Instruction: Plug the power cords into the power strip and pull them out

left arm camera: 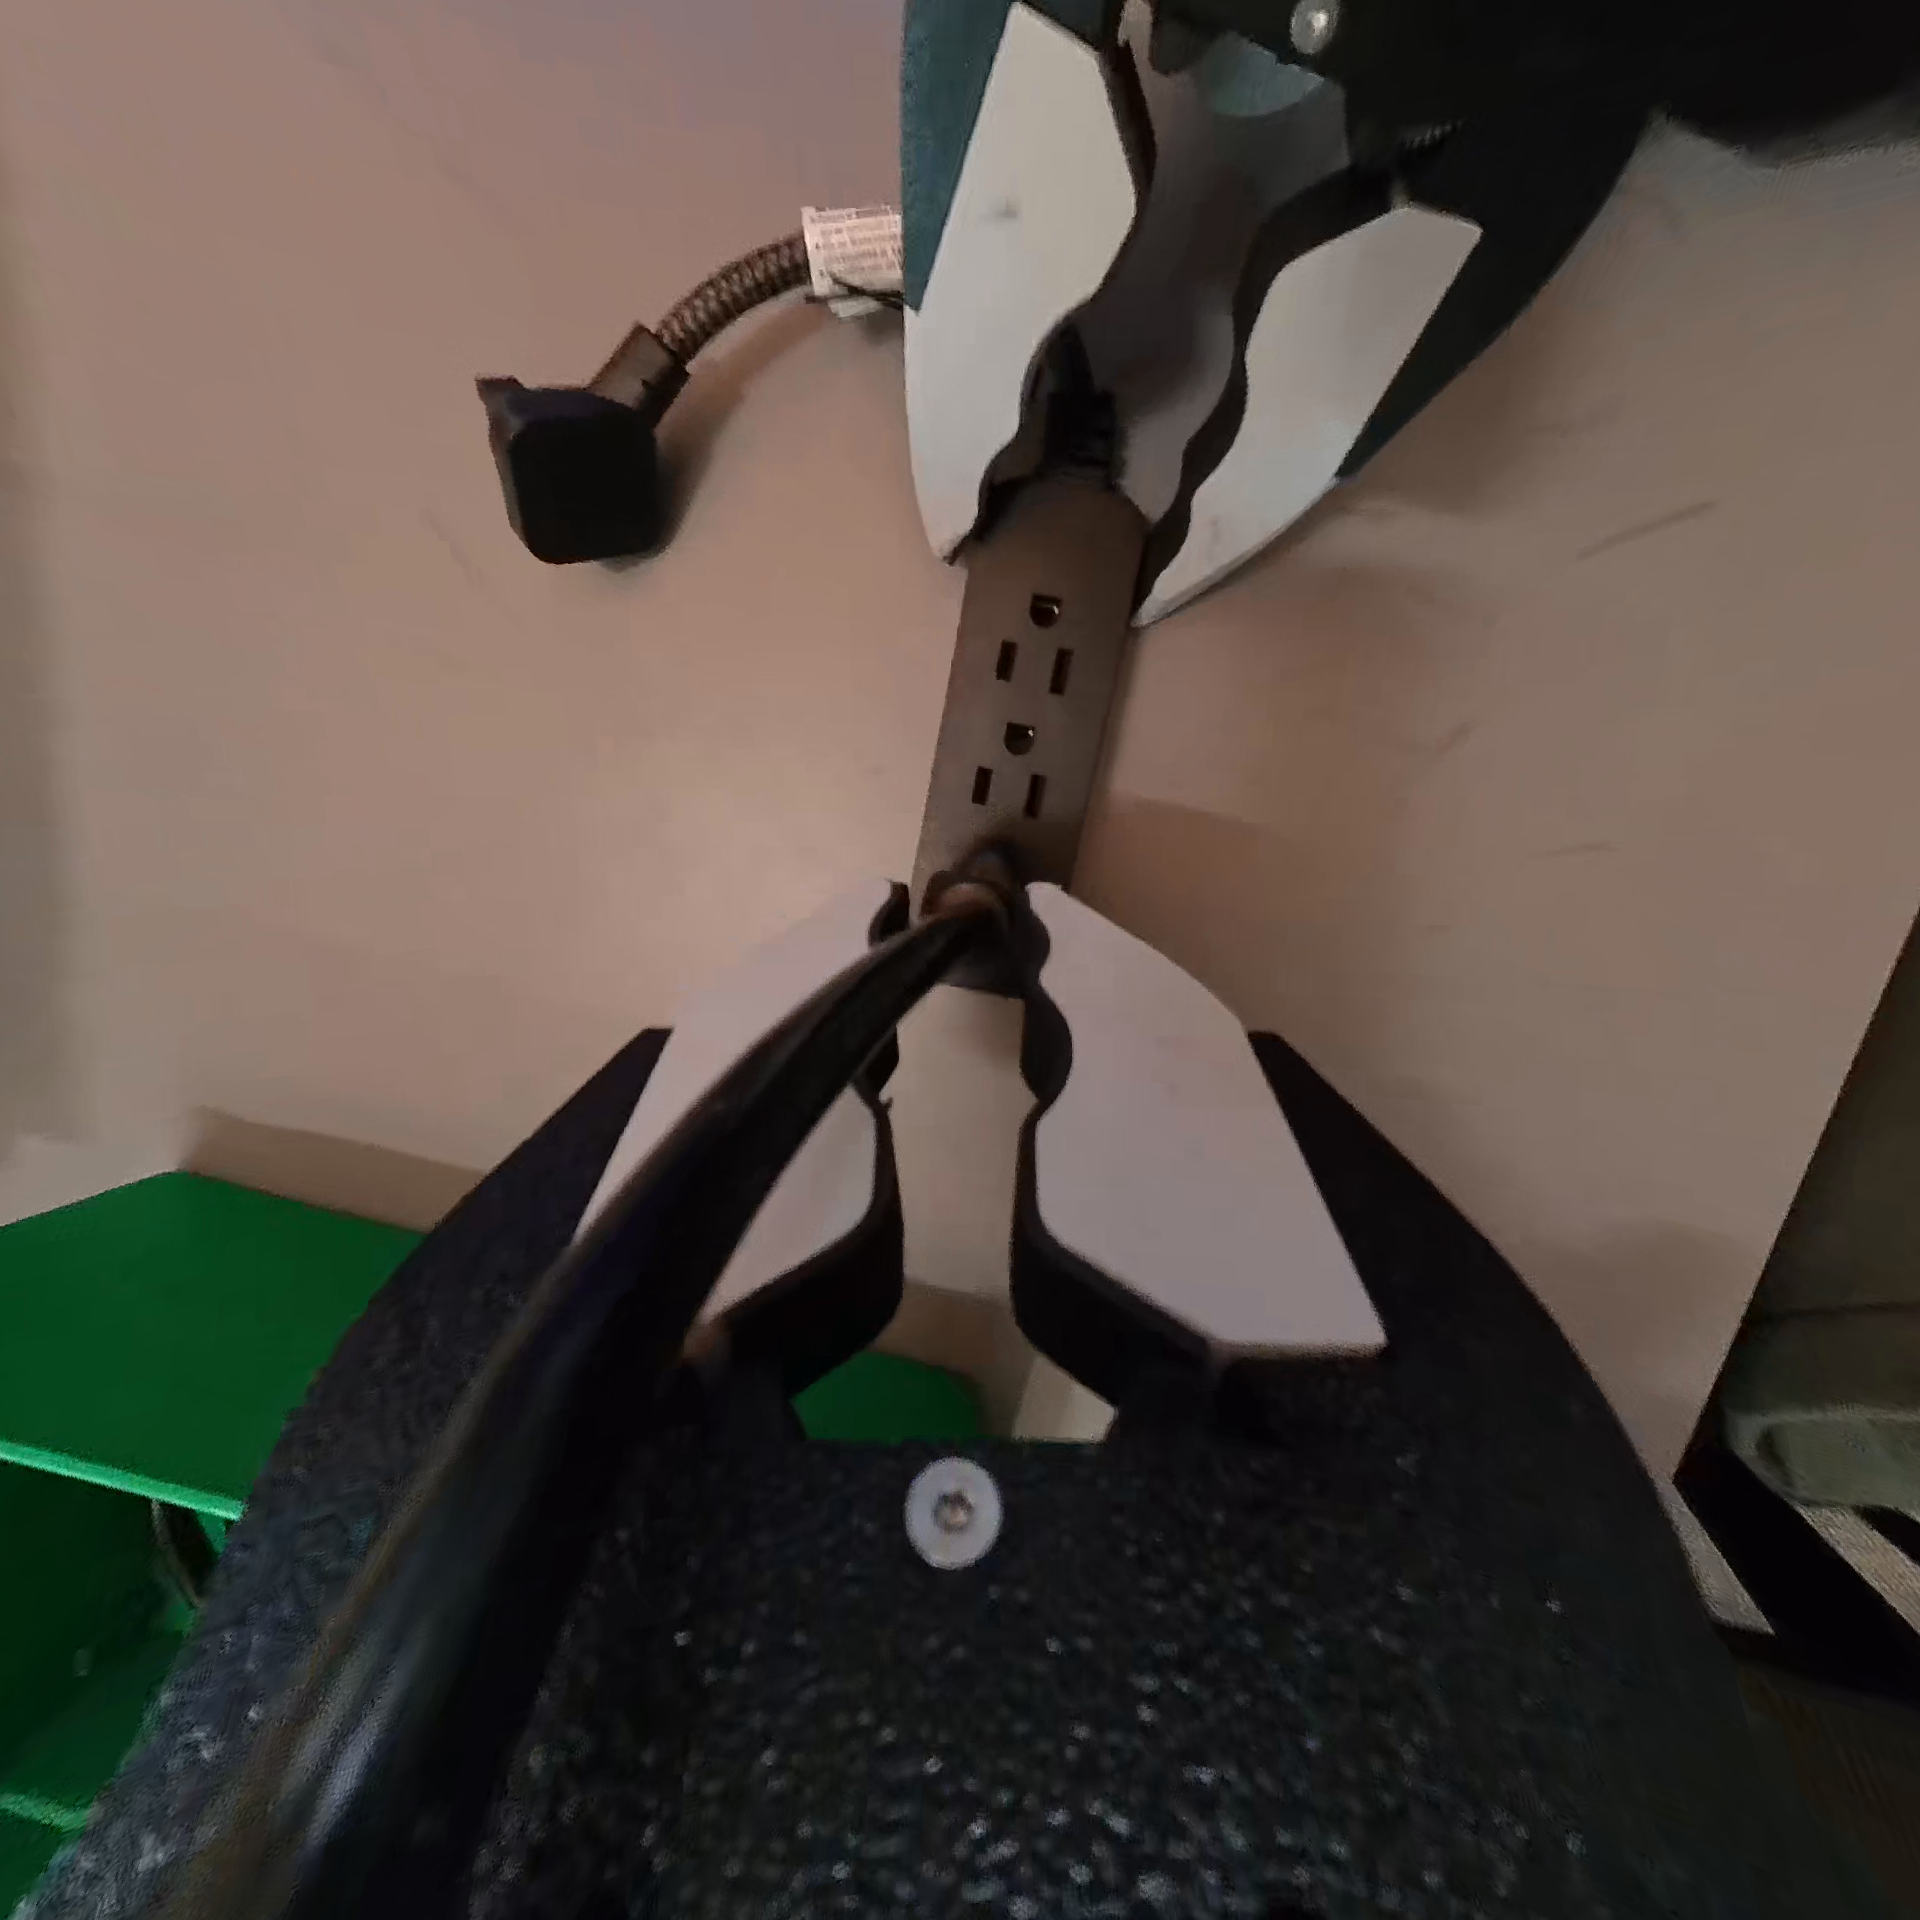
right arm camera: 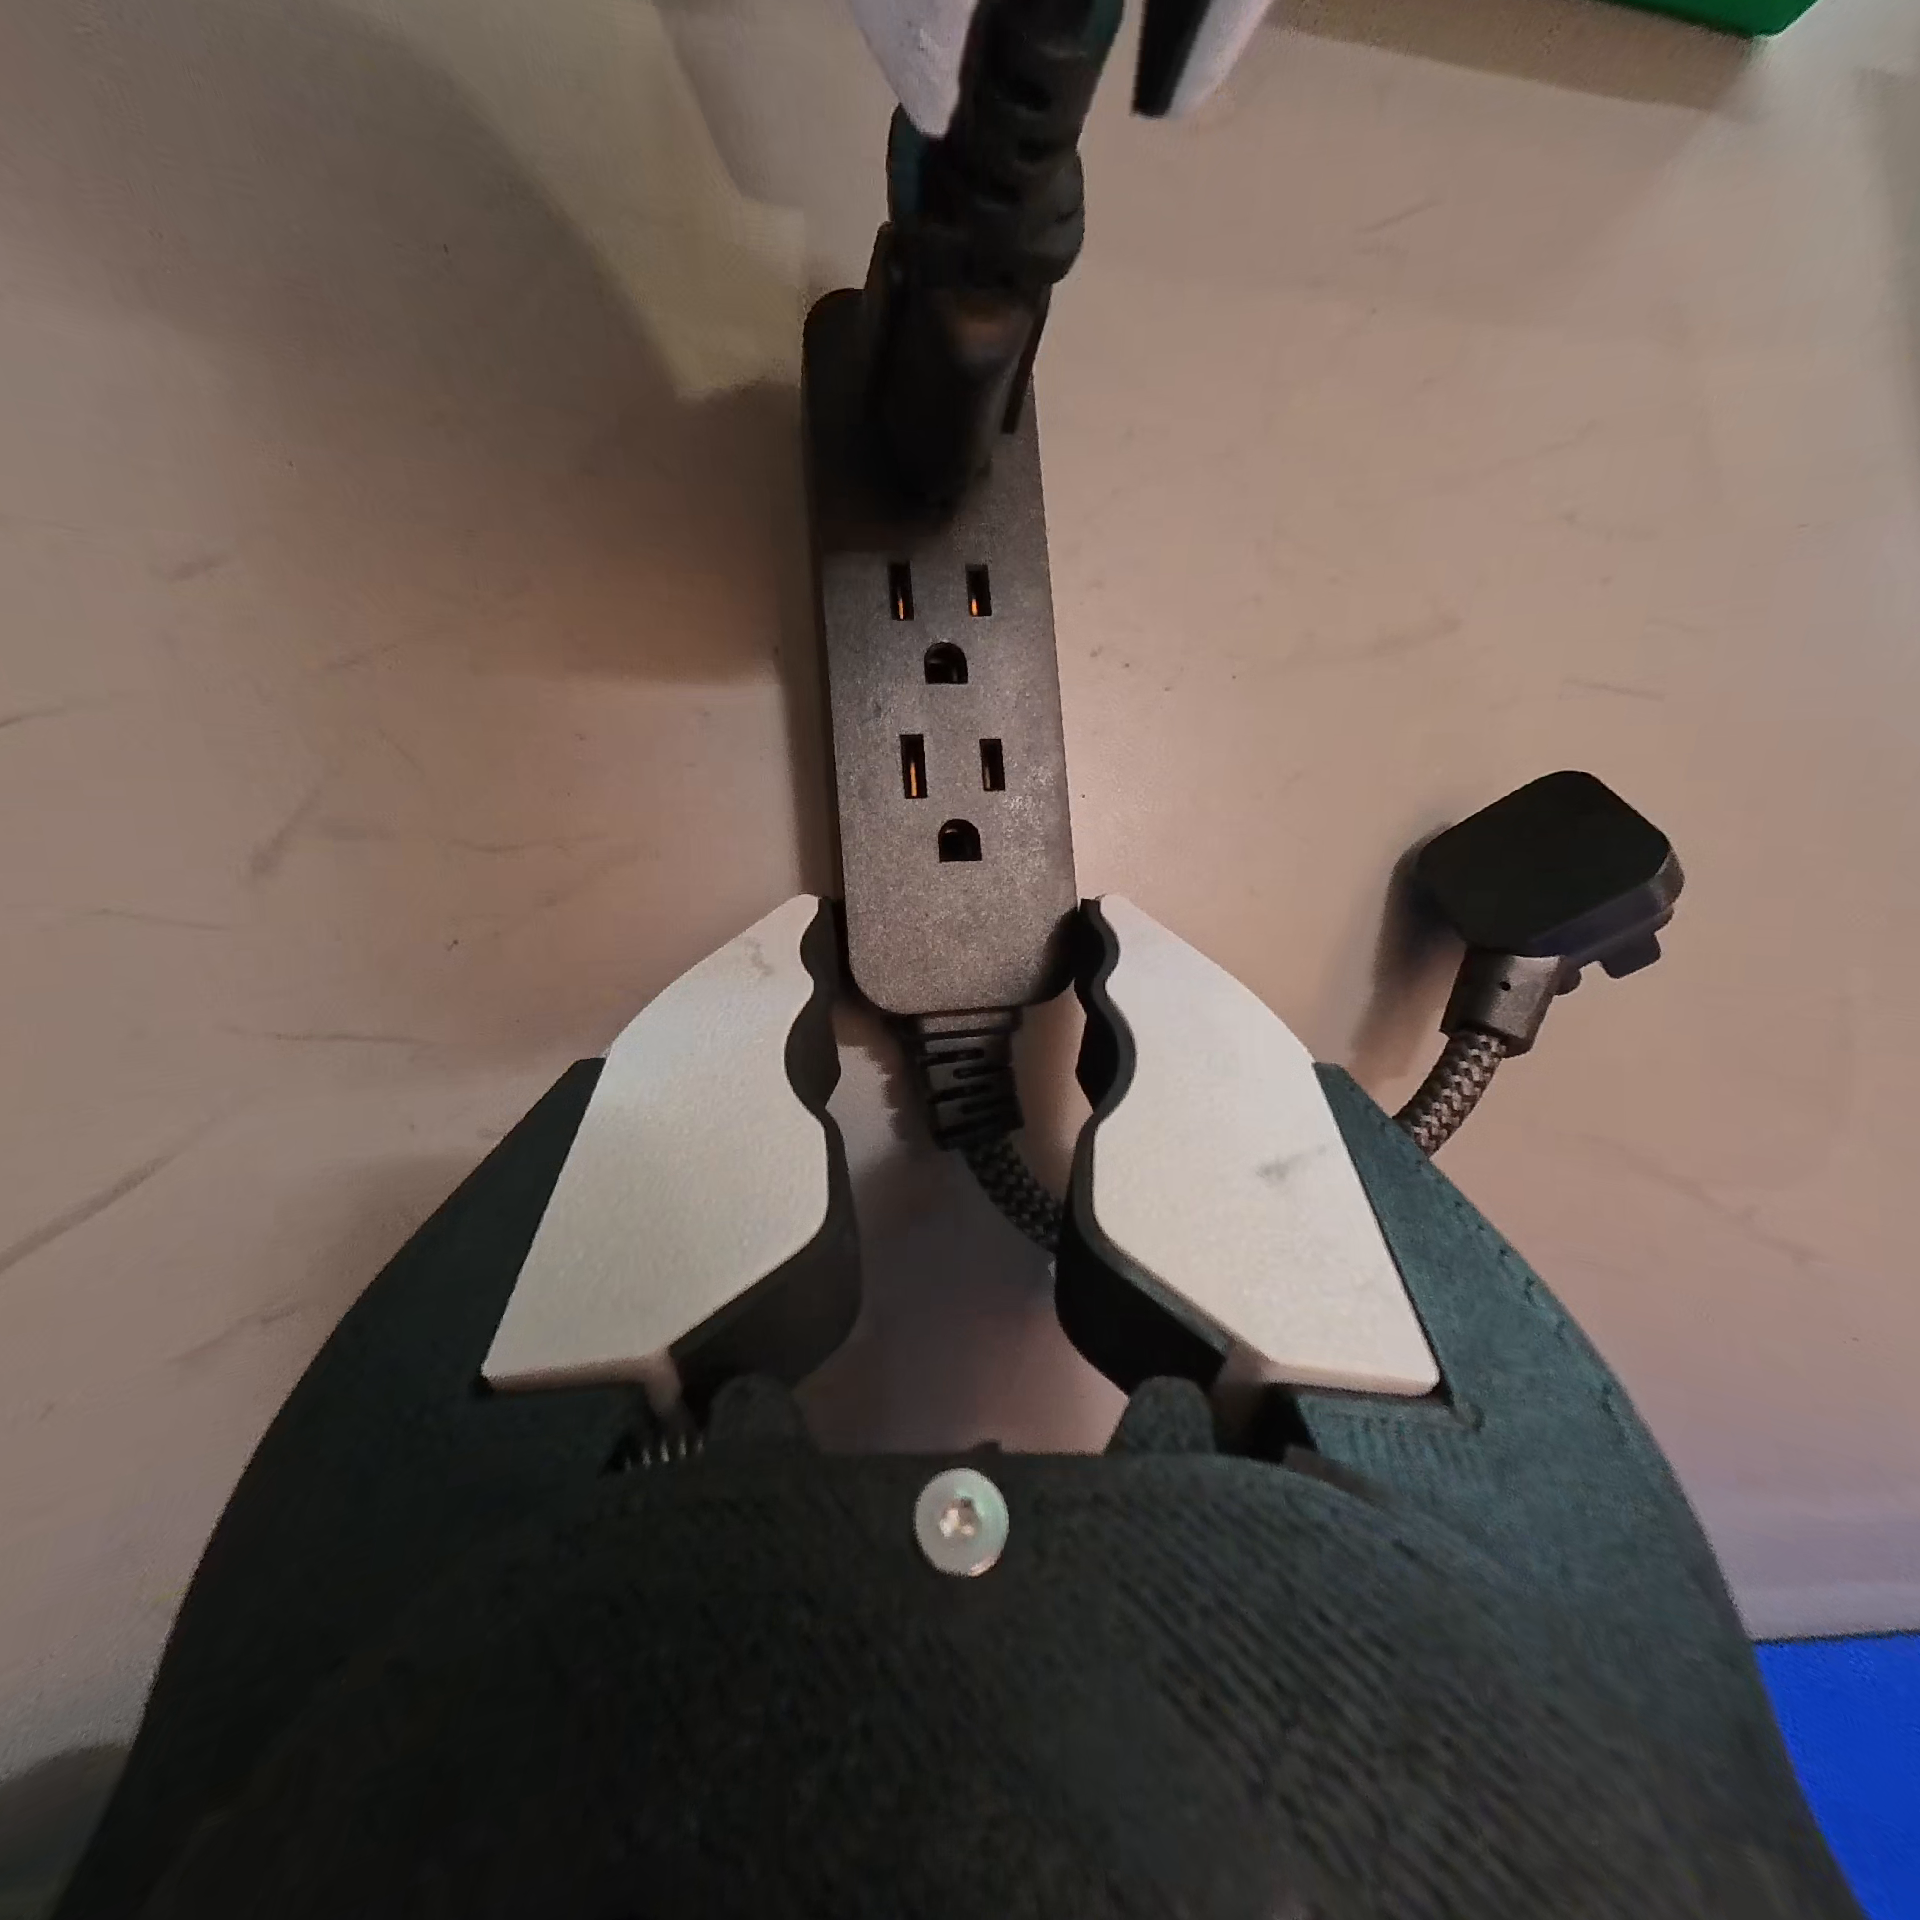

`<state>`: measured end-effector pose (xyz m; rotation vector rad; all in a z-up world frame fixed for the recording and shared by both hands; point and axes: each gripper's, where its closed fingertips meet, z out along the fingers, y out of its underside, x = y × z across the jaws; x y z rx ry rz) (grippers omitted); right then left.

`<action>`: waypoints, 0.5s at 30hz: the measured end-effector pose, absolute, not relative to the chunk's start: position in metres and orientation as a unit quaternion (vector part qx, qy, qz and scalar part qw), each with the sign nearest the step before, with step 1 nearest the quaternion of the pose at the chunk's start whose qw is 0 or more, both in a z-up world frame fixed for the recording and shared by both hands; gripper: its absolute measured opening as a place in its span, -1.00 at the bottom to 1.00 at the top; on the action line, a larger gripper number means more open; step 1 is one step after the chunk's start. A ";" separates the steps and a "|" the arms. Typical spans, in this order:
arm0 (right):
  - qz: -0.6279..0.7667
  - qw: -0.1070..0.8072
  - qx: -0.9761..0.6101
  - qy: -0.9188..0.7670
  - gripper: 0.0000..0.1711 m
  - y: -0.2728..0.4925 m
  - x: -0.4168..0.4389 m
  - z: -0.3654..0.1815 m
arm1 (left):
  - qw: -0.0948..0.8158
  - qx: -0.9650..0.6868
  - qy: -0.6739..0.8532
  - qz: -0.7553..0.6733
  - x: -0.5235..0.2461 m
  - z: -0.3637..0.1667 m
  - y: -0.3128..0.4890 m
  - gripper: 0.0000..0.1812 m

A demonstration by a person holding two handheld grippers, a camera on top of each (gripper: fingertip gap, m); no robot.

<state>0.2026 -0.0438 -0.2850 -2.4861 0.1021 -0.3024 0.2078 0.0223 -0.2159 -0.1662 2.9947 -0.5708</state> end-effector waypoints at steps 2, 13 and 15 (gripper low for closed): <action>-0.114 0.314 -0.942 0.040 -0.48 -0.044 0.203 -0.285 | 0.043 -0.054 0.986 -0.153 0.206 -0.218 0.031 -0.85; -0.116 0.314 -0.941 0.041 -0.48 -0.044 0.202 -0.285 | 0.051 -0.042 0.976 -0.206 0.208 -0.217 0.023 -0.81; -0.116 0.314 -0.941 0.040 -0.48 -0.044 0.202 -0.285 | 0.048 -0.021 0.979 -0.195 0.206 -0.217 0.024 -0.81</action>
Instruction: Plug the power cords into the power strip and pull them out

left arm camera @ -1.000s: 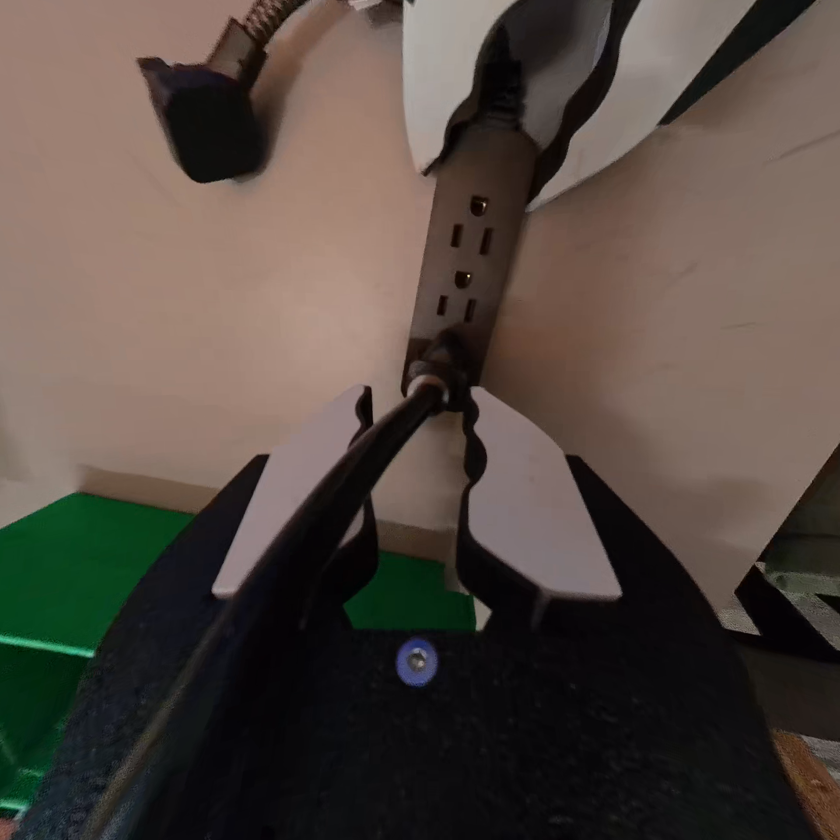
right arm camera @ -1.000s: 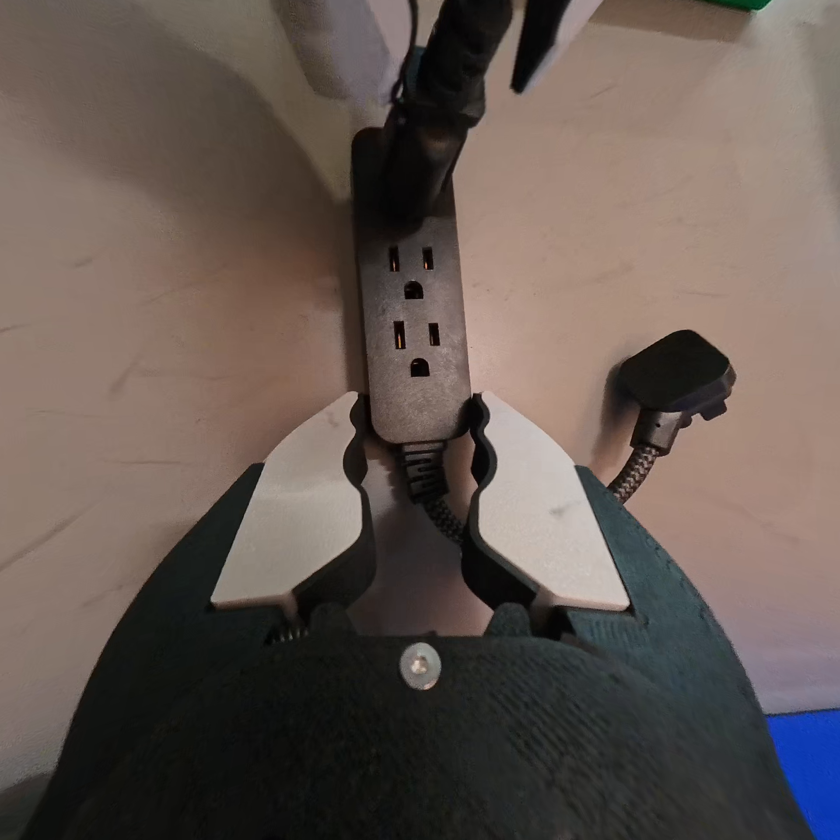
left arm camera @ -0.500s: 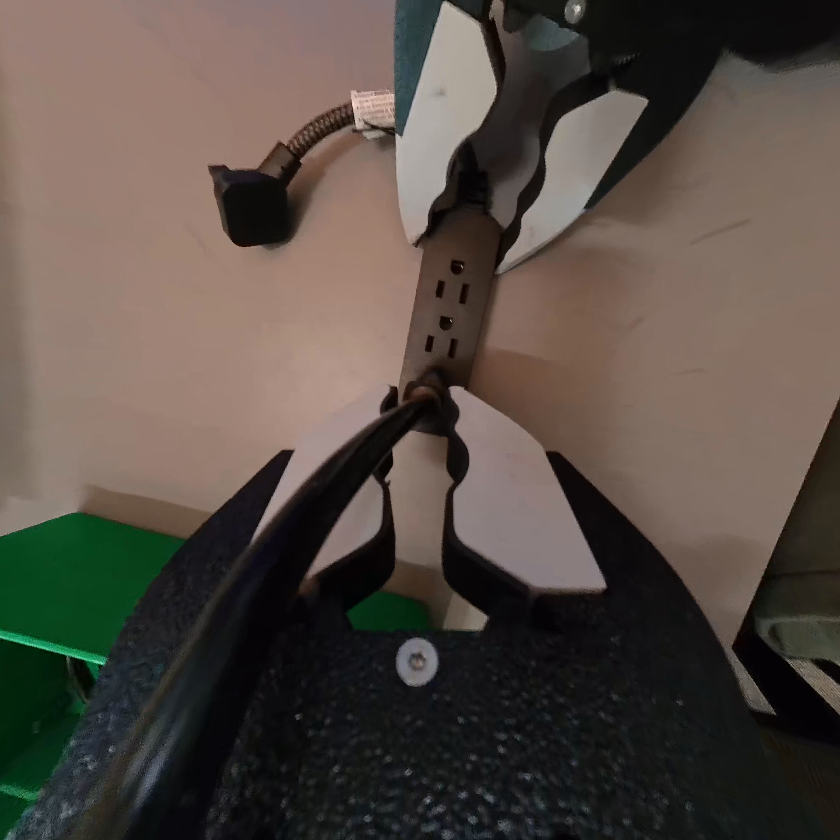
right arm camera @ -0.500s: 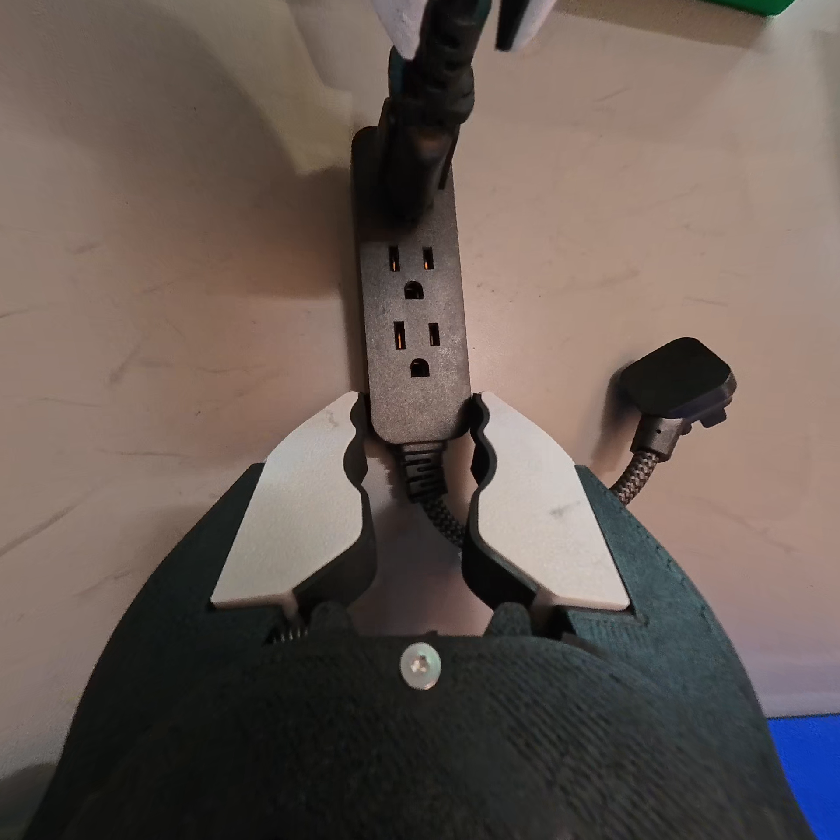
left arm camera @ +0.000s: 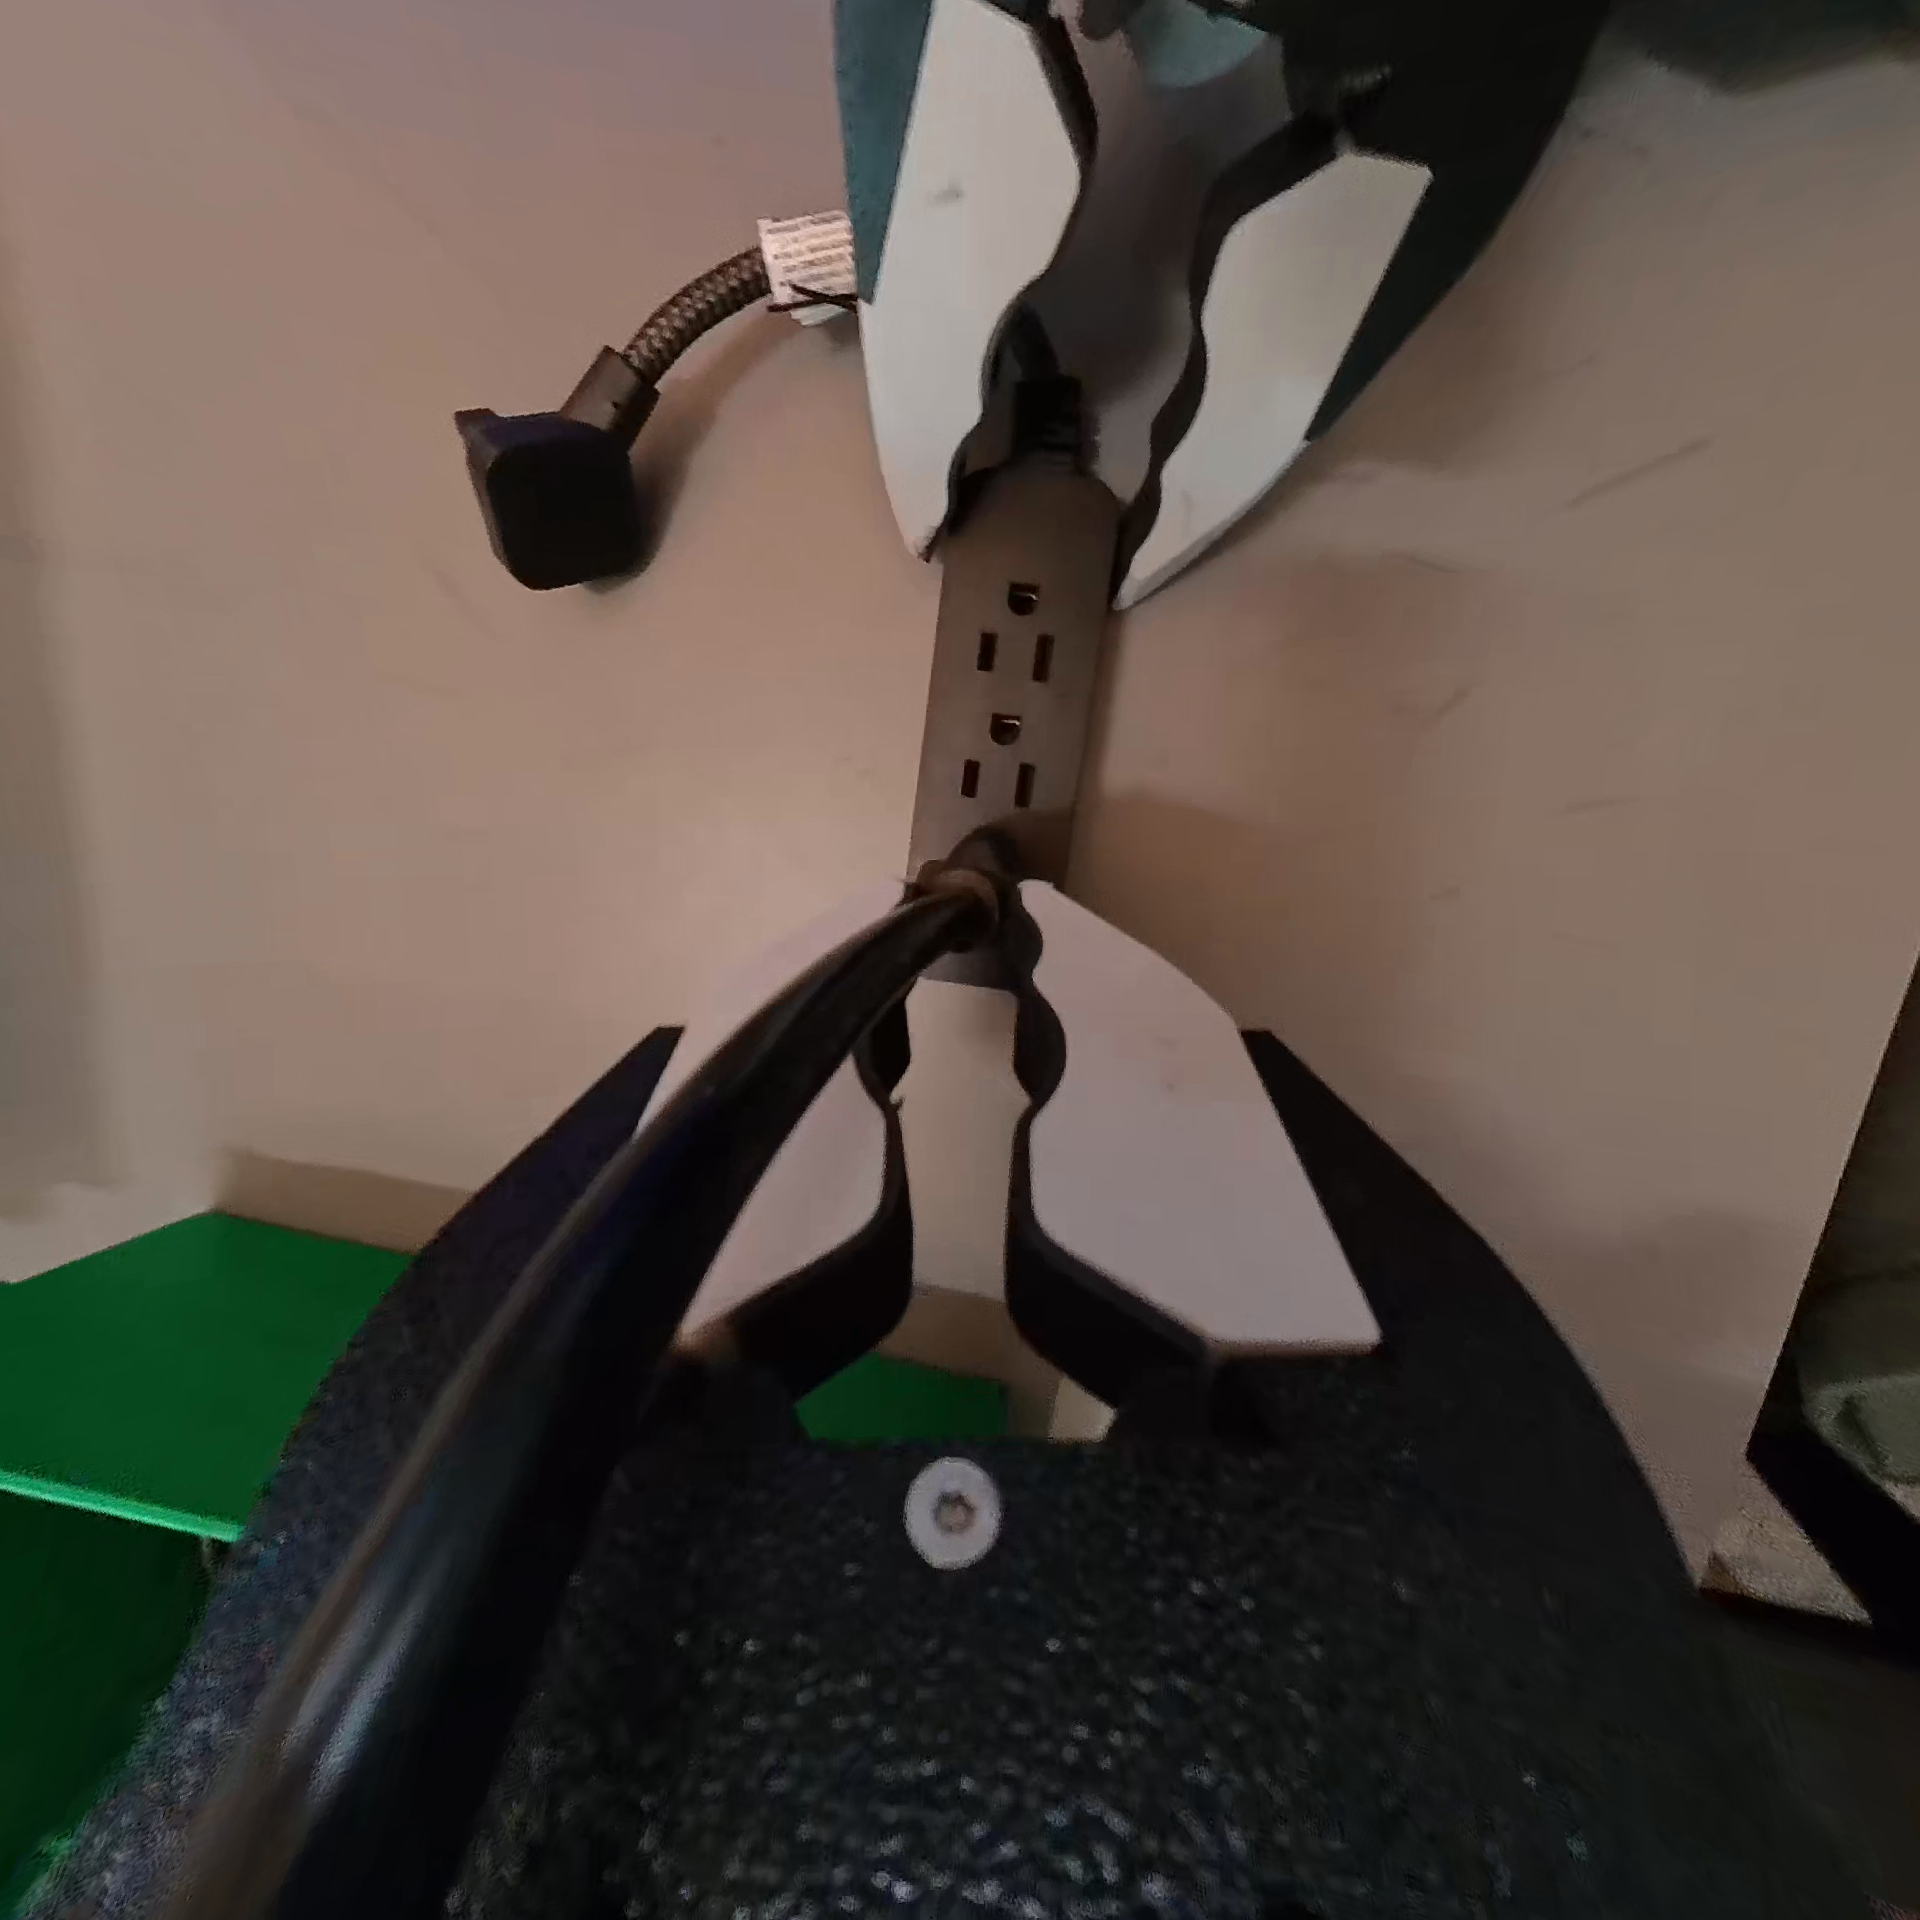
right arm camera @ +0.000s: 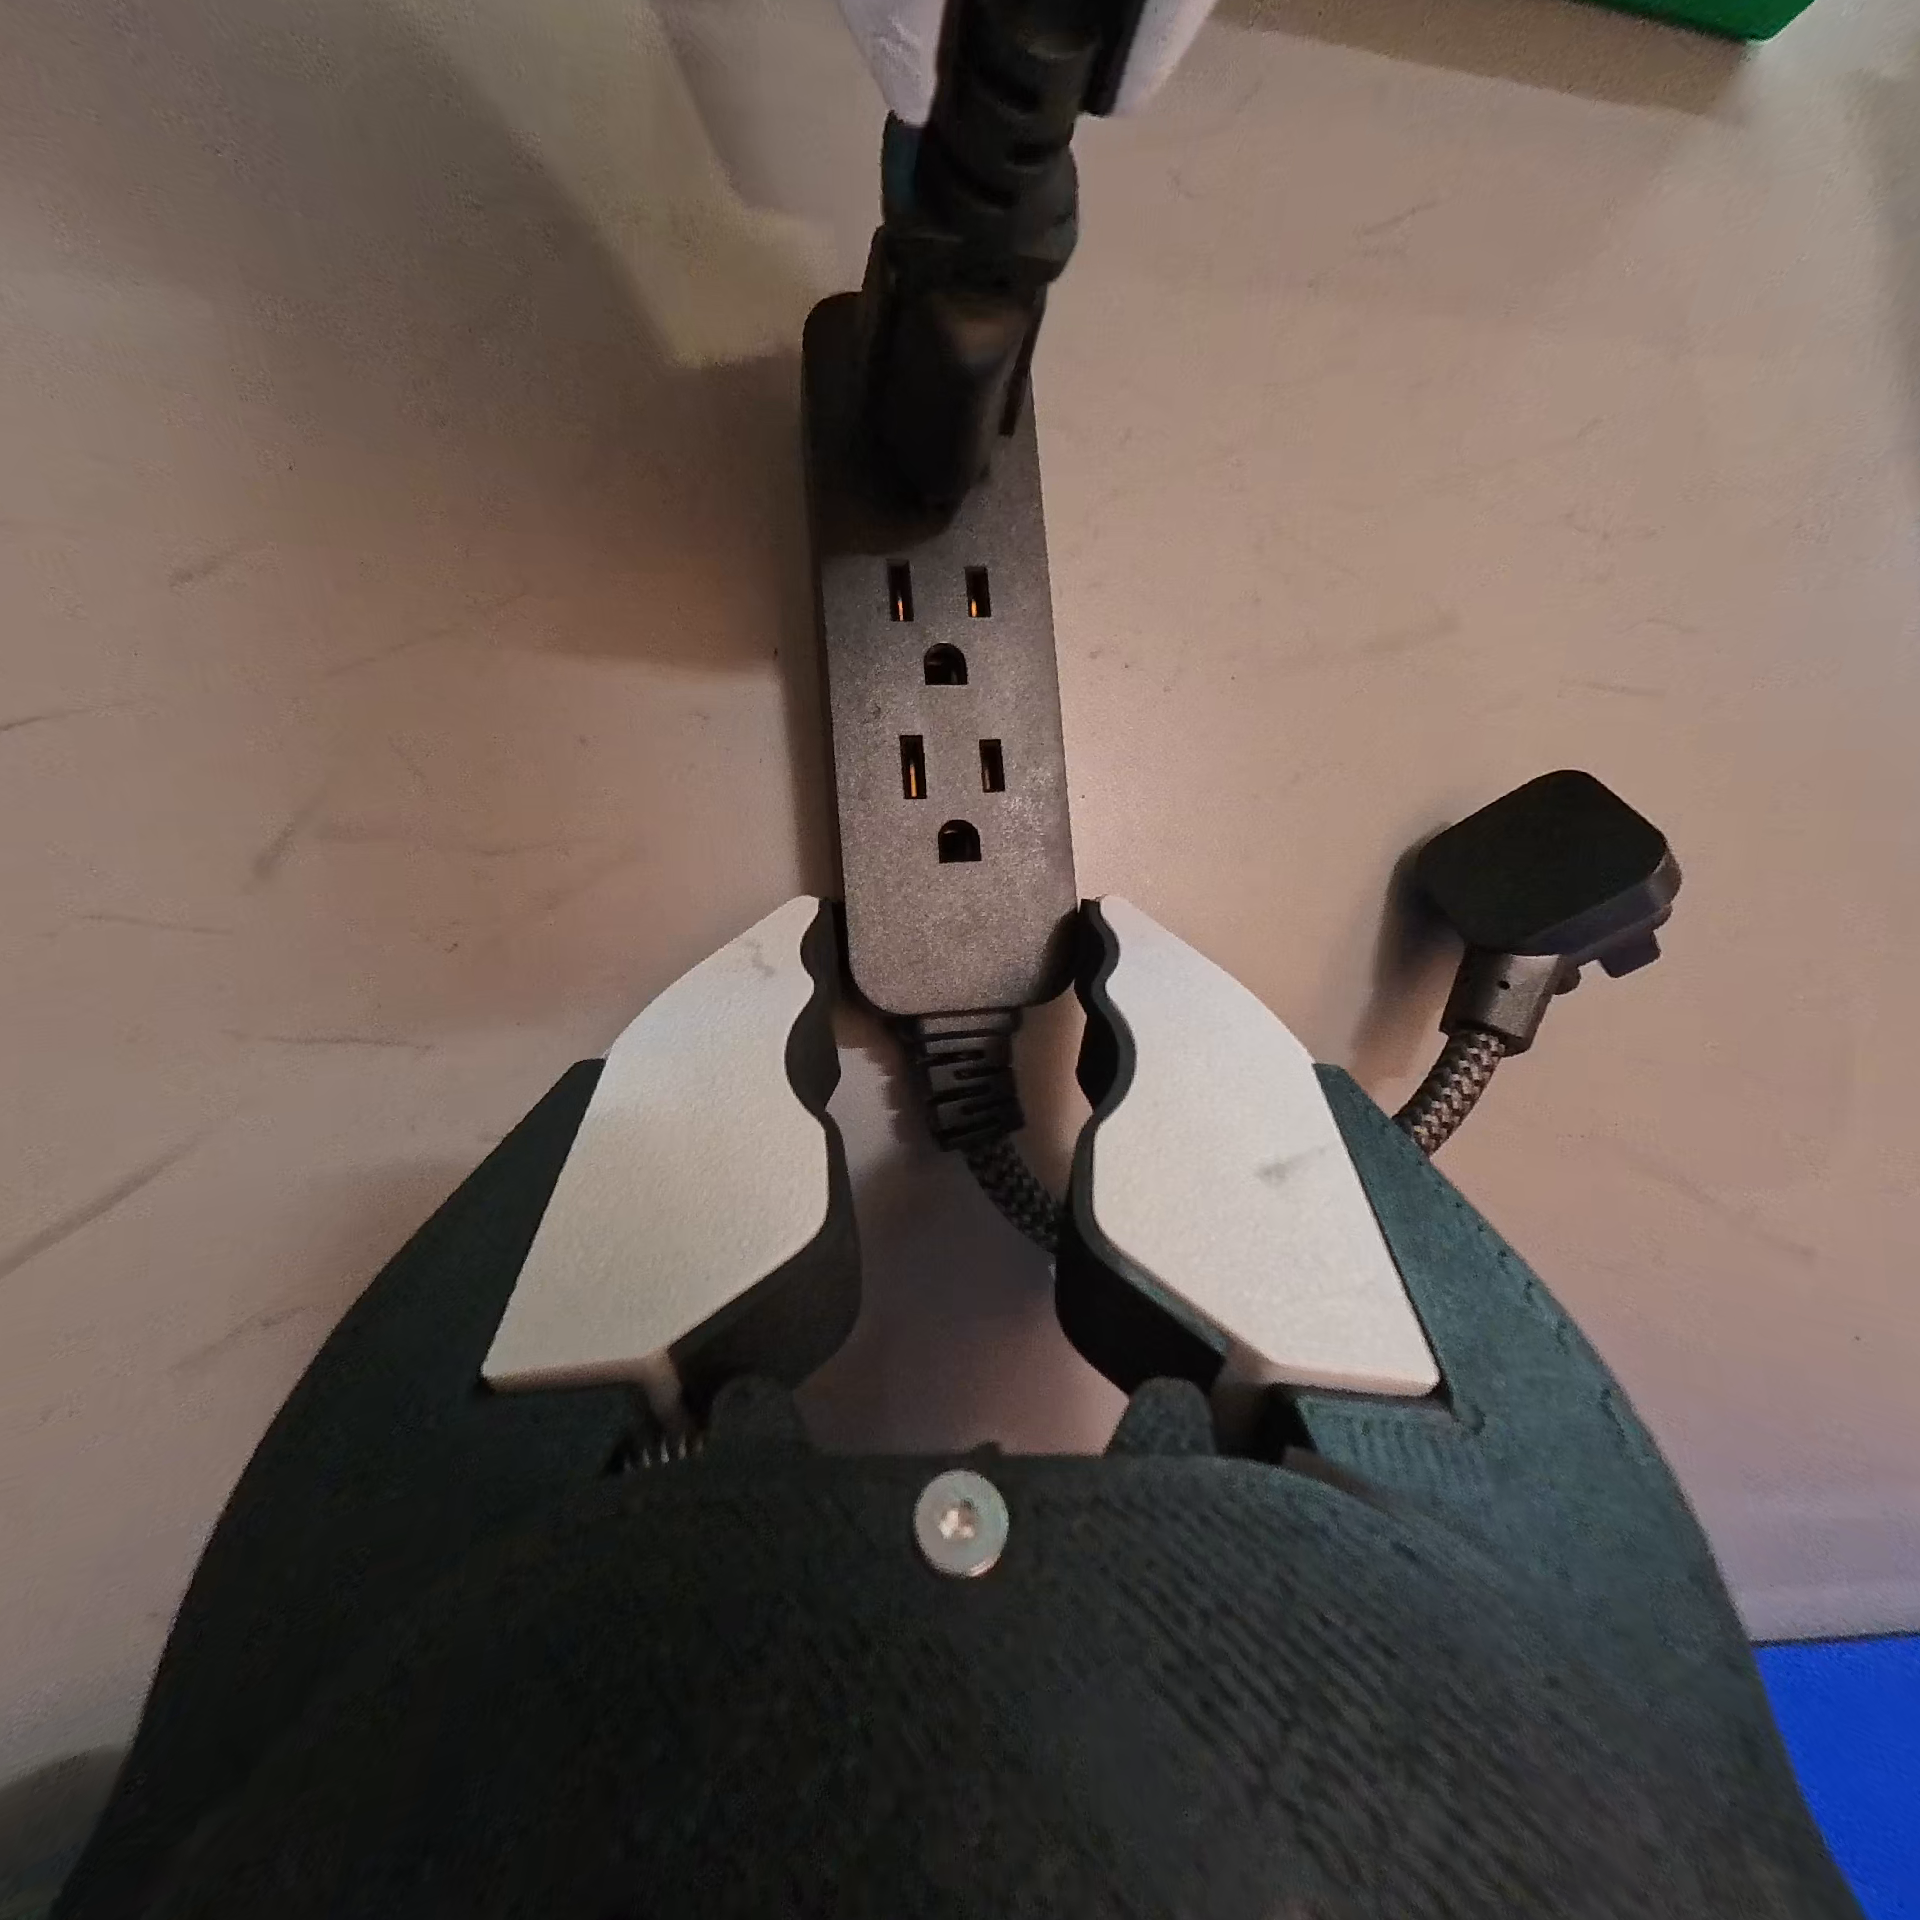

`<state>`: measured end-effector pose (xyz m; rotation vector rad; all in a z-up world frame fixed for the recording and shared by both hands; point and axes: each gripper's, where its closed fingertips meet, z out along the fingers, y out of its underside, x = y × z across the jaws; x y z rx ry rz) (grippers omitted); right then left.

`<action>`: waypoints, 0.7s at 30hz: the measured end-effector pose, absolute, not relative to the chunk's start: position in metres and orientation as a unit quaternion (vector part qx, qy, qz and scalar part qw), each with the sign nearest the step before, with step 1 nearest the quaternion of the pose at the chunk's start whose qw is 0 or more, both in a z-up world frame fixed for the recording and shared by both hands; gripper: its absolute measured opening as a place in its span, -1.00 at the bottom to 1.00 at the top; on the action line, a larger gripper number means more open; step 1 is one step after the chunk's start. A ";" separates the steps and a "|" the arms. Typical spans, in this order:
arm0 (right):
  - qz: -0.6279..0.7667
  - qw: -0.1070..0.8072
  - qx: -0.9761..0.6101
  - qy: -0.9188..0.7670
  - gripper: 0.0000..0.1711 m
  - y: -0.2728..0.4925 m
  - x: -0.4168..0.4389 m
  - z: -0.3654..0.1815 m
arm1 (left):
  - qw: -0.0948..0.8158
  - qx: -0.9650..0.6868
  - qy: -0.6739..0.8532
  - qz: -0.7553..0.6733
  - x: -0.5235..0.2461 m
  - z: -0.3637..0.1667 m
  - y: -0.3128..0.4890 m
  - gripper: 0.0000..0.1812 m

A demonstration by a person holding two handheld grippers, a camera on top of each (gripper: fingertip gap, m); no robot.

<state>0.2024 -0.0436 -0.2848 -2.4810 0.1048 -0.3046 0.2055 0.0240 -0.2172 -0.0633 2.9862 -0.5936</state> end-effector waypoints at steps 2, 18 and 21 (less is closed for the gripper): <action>-0.113 0.315 -0.942 0.037 -0.48 -0.043 0.202 -0.285 | 0.039 0.003 0.984 -0.176 0.204 -0.218 0.026 -0.81; -0.108 0.328 -0.938 0.040 -0.48 -0.042 0.202 -0.285 | 0.026 0.051 0.998 -0.026 0.204 -0.221 0.027 -0.84; -0.108 0.331 -0.937 0.041 -0.49 -0.042 0.202 -0.285 | 0.022 0.049 0.998 -0.011 0.204 -0.222 0.027 -0.84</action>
